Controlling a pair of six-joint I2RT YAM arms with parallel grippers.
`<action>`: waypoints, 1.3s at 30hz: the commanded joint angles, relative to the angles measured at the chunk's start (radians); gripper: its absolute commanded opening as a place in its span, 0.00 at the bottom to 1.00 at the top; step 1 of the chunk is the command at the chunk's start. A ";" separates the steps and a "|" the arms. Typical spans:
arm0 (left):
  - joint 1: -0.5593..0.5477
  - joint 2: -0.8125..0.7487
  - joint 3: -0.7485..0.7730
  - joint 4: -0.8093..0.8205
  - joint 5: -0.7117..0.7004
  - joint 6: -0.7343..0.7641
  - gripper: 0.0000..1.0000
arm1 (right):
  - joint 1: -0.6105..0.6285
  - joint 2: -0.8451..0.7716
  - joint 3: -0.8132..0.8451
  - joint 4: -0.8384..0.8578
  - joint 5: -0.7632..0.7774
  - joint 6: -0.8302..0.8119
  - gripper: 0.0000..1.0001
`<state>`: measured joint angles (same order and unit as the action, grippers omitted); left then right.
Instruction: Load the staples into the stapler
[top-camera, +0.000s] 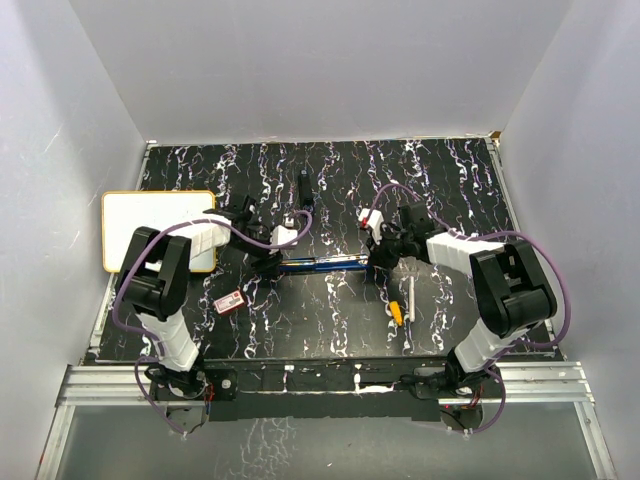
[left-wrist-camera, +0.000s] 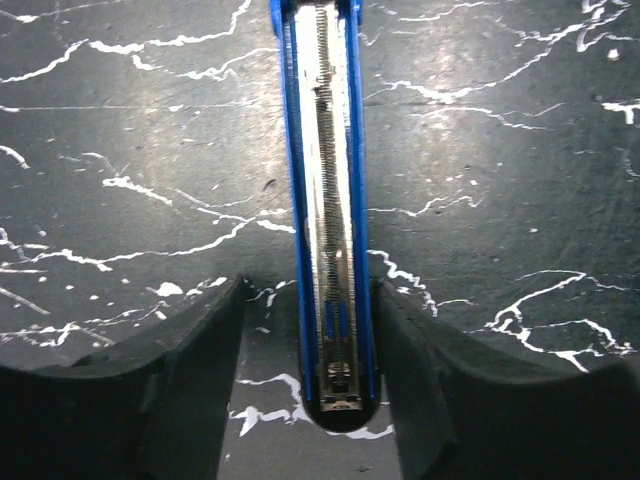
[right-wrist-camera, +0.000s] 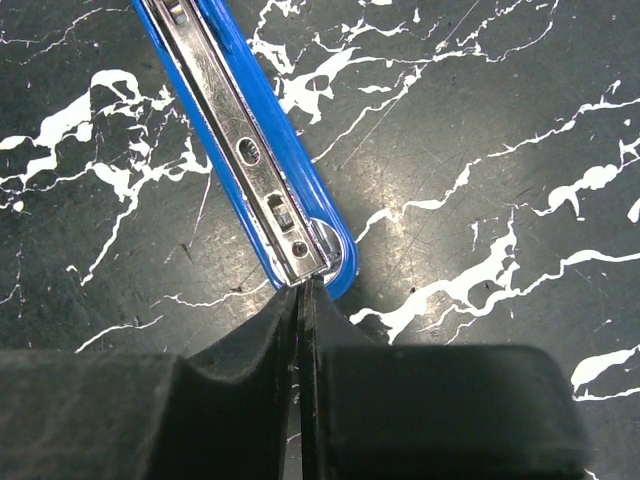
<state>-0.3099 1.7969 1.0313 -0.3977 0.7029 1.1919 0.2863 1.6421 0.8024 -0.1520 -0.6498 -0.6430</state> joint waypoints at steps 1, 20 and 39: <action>0.003 0.024 0.033 -0.018 -0.073 -0.003 0.60 | 0.040 -0.017 -0.037 -0.029 0.045 0.063 0.08; 0.012 -0.157 0.049 -0.020 -0.079 -0.100 0.91 | 0.060 -0.173 0.076 -0.134 0.079 0.060 0.68; 0.059 -0.503 0.074 -0.037 -0.166 -0.550 0.97 | 0.192 0.176 0.547 0.050 0.187 0.343 0.79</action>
<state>-0.2615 1.3819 1.0866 -0.4465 0.6033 0.7979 0.4324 1.7321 1.2518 -0.1677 -0.5072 -0.3527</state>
